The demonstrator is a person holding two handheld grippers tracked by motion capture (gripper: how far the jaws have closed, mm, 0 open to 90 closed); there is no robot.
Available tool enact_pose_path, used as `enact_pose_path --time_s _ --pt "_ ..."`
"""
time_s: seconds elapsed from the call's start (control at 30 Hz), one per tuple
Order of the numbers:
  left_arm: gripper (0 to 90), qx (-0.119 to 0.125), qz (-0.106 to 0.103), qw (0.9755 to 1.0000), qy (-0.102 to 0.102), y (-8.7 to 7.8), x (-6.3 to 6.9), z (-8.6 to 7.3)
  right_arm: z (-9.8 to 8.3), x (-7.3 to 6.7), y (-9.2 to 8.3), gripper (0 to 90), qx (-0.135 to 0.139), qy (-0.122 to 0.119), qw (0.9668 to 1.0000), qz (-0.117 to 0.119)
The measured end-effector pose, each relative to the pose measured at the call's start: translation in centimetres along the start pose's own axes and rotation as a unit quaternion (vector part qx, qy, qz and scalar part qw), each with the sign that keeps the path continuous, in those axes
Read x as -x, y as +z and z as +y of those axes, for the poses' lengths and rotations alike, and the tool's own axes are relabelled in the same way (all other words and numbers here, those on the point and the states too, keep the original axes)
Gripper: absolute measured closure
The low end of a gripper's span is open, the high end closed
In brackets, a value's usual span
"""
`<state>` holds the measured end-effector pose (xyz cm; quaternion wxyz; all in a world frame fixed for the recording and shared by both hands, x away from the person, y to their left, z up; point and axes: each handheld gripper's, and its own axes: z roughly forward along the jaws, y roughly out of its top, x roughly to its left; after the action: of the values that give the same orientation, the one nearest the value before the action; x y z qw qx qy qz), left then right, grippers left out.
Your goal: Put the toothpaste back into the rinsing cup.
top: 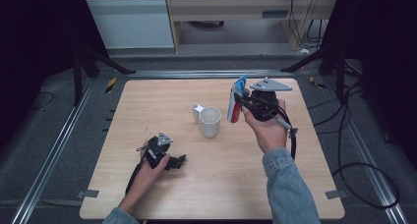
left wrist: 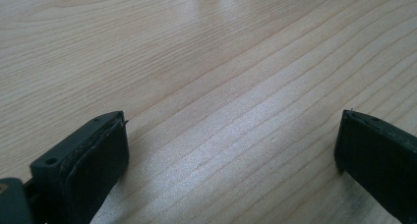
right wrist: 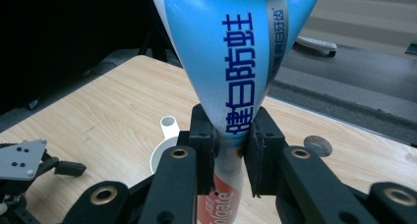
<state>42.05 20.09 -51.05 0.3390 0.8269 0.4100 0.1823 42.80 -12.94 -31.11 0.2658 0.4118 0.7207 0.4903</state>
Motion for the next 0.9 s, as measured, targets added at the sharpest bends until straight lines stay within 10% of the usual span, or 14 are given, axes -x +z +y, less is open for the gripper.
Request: enact_pose_path --time_s 0.9 --pt "0.0 0.000 0.000 1.0000 0.000 0.0 0.0 0.0 1.4 -1.4 1.1 75.6 0.028 -0.008 0.9995 0.014"
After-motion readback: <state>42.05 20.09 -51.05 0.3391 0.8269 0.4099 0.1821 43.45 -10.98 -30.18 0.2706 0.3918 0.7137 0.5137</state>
